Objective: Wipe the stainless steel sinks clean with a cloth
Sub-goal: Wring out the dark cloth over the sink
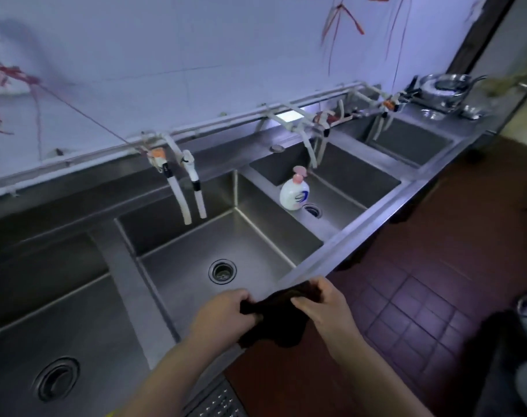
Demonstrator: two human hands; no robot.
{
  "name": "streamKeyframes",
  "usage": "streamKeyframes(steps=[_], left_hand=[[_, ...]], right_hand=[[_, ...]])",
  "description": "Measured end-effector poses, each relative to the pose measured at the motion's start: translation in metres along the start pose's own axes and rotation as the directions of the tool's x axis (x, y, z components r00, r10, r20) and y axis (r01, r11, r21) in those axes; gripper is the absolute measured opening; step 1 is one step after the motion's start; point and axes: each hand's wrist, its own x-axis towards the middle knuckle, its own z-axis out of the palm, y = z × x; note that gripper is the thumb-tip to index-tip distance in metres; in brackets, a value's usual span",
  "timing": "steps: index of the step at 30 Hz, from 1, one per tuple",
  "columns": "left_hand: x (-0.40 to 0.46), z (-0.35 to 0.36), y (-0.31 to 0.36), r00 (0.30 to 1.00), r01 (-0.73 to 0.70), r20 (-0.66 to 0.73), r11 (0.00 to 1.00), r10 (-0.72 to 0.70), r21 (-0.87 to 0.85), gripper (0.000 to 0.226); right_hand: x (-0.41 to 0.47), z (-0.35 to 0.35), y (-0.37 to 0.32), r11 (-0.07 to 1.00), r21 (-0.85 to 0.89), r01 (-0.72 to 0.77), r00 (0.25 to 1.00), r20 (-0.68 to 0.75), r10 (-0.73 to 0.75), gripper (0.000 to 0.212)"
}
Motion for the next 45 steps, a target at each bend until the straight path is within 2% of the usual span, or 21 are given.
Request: streamKeyframes(steps=[4, 8, 12, 15, 18, 21, 24, 26, 29, 31, 33, 35, 37, 39, 45], left_hand=[[0.058, 0.039, 0.076, 0.998, -0.051, 0.031, 0.986, 0.057, -0.158, 0.015], [0.102, 0.068, 0.14, 0.995, -0.089, 0.017, 0.961, 0.097, -0.263, 0.021], [0.144, 0.084, 0.182, 0.998, -0.05, 0.016, 0.945, 0.058, -0.323, 0.008], [0.181, 0.091, 0.206, 1.0, -0.023, 0.006, 0.916, 0.028, -0.4, 0.005], [0.223, 0.105, 0.229, 1.0, -0.01, -0.003, 0.879, 0.009, -0.477, 0.005], [0.274, 0.123, 0.255, 1.0, -0.019, -0.01, 0.869, 0.016, -0.495, 0.008], [0.334, 0.145, 0.285, 0.998, -0.036, 0.019, 0.832, 0.056, -0.553, 0.016], [0.375, 0.159, 0.308, 0.996, -0.025, 0.056, 0.807, 0.072, -0.59, 0.019], [0.432, 0.177, 0.35, 0.989, 0.019, 0.125, 0.758, 0.083, -0.652, 0.021], [0.463, 0.186, 0.381, 0.975, 0.056, 0.194, 0.731, 0.106, -0.68, 0.009], [0.49, 0.195, 0.412, 0.955, 0.066, 0.265, 0.772, 0.136, -0.633, 0.03], [0.516, 0.205, 0.441, 0.95, 0.01, 0.272, 0.854, 0.154, -0.52, 0.044], [0.543, 0.218, 0.469, 0.952, -0.06, 0.25, 0.911, 0.175, -0.407, 0.04], [0.571, 0.233, 0.497, 0.954, -0.117, 0.214, 0.919, 0.209, -0.376, 0.028], [0.66, 0.285, 0.583, 0.961, -0.182, 0.131, 0.913, 0.244, -0.365, 0.016]], right_hand=[[0.04, -0.097, -0.001, 1.0, -0.02, -0.007, 0.999, -0.036, 0.006, 0.017], [0.08, -0.176, -0.006, 0.996, 0.045, -0.074, 0.996, 0.045, 0.072, 0.024], [0.122, -0.23, -0.012, 0.969, 0.225, -0.097, 0.994, 0.07, 0.083, 0.018], [0.154, -0.255, -0.018, 0.954, 0.284, -0.101, 0.995, 0.038, 0.094, 0.011], [0.19, -0.277, -0.024, 0.98, 0.187, -0.07, 0.995, -0.055, 0.082, 0.008], [0.23, -0.307, -0.029, 0.996, -0.082, -0.019, 0.984, -0.177, 0.005, 0.005], [0.27, -0.343, -0.034, 0.973, -0.23, 0.014, 0.952, -0.293, -0.084, 0.014], [0.296, -0.368, -0.036, 0.97, -0.243, 0.017, 0.925, -0.365, -0.108, 0.021], [0.334, -0.405, -0.043, 0.984, -0.177, -0.025, 0.891, -0.45, -0.058, 0.024], [0.36, -0.432, -0.05, 0.986, -0.162, -0.027, 0.861, -0.505, -0.059, 0.023], [0.382, -0.46, -0.057, 0.991, -0.134, -0.028, 0.835, -0.548, -0.051, 0.021], [0.402, -0.488, -0.063, 0.994, -0.11, -0.018, 0.812, -0.581, -0.049, 0.021], [0.421, -0.518, -0.066, 0.996, -0.09, -0.016, 0.799, -0.6, -0.041, 0.021], [0.441, -0.55, -0.066, 0.998, -0.053, -0.014, 0.794, -0.608, -0.021, 0.021], [0.516, -0.662, -0.061, 0.999, 0.038, -0.029, 0.88, -0.473, 0.044, 0.036]])
